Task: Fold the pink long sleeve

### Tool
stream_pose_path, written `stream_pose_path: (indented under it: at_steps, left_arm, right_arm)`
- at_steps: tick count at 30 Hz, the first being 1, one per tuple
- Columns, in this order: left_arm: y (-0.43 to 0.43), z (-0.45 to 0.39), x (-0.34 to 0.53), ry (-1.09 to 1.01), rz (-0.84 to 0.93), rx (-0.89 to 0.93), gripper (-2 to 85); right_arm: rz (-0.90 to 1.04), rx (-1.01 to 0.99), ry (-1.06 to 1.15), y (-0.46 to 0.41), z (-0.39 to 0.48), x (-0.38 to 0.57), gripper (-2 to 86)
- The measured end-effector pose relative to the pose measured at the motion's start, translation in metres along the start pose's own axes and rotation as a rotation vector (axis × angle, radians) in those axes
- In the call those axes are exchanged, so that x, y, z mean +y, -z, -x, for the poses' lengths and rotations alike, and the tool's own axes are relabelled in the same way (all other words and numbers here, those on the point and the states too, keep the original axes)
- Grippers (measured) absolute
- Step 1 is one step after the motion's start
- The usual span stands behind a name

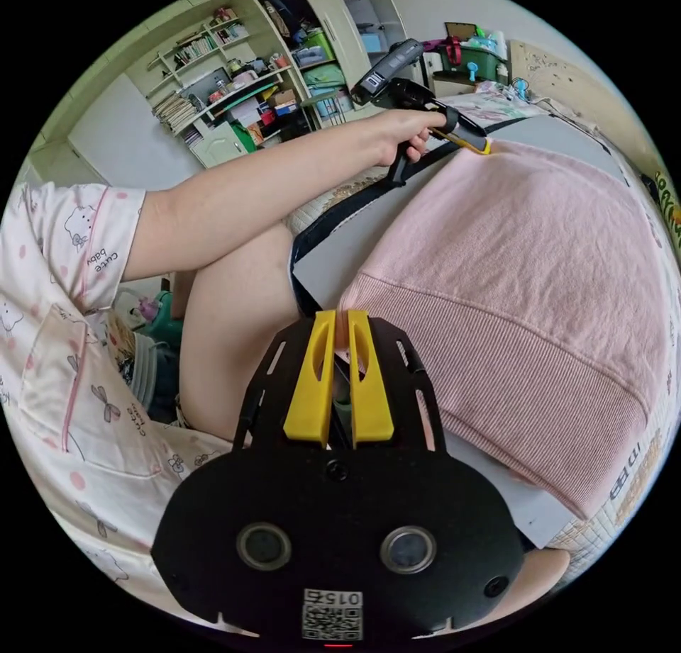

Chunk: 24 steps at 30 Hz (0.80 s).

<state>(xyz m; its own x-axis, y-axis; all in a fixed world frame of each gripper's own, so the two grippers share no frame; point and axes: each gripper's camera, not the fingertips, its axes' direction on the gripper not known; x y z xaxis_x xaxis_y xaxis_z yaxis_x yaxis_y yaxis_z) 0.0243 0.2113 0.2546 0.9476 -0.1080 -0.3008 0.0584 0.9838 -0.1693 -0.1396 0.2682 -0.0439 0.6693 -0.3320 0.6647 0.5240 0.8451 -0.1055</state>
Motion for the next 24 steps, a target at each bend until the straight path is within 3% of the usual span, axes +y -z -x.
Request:
stream_pose_path:
  at_steps: [3, 7, 12, 18, 24]
  left_arm:
    - [-0.024, -0.010, 0.014, 0.011, 0.005, 0.015, 2.0]
    - [-0.044, 0.002, 0.038, 0.118, -0.023, 0.184, 4.4]
    - [-0.053, 0.020, 0.075, 0.198, -0.063, 0.181, 7.6]
    - [-0.086, 0.043, 0.124, 0.277, -0.037, 0.386, 9.9]
    - [-0.117, 0.066, 0.157, 0.351, -0.028, 0.498, 13.2]
  right_arm:
    - [0.018, 0.019, 0.025, -0.004, -0.002, -0.014, 6.0]
    - [0.063, 0.071, 0.108, 0.008, -0.003, -0.030, 10.2]
    - [-0.056, -0.080, 0.126, 0.081, -0.047, -0.051, 8.5]
    - [-0.296, 0.084, -0.195, 0.180, -0.219, -0.104, 9.1]
    - [-0.275, 0.044, -0.487, 0.185, -0.371, -0.146, 13.0]
